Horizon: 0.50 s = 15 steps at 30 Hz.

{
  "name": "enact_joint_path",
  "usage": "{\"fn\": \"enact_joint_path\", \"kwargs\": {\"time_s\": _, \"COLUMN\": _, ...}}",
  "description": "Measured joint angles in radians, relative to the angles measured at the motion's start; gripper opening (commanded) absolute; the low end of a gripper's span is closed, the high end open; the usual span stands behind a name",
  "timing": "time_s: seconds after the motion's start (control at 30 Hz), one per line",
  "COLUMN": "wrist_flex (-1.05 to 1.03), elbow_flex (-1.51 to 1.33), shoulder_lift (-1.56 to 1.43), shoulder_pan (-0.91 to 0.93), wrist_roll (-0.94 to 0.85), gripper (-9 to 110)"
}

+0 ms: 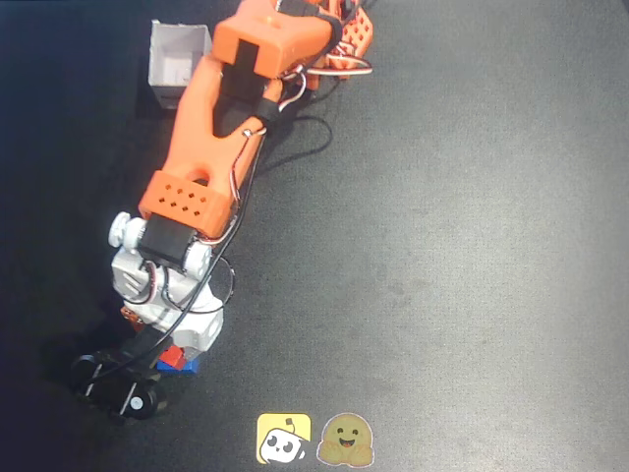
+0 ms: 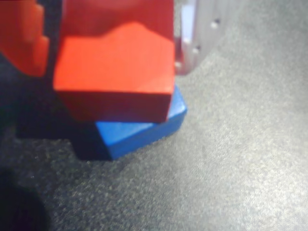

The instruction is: Put the red cube on top of the blue cube.

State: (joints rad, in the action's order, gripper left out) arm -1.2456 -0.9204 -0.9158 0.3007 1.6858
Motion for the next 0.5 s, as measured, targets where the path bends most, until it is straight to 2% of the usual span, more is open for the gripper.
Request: {"fn": "enact_joint_path", "kwargs": {"time_s": 0.5, "wrist_flex": 0.0, "elbow_flex": 0.0, "shoulder_lift": 0.0, "shoulder_pan": -0.006, "wrist_roll": 0.0, "gripper": 21}}
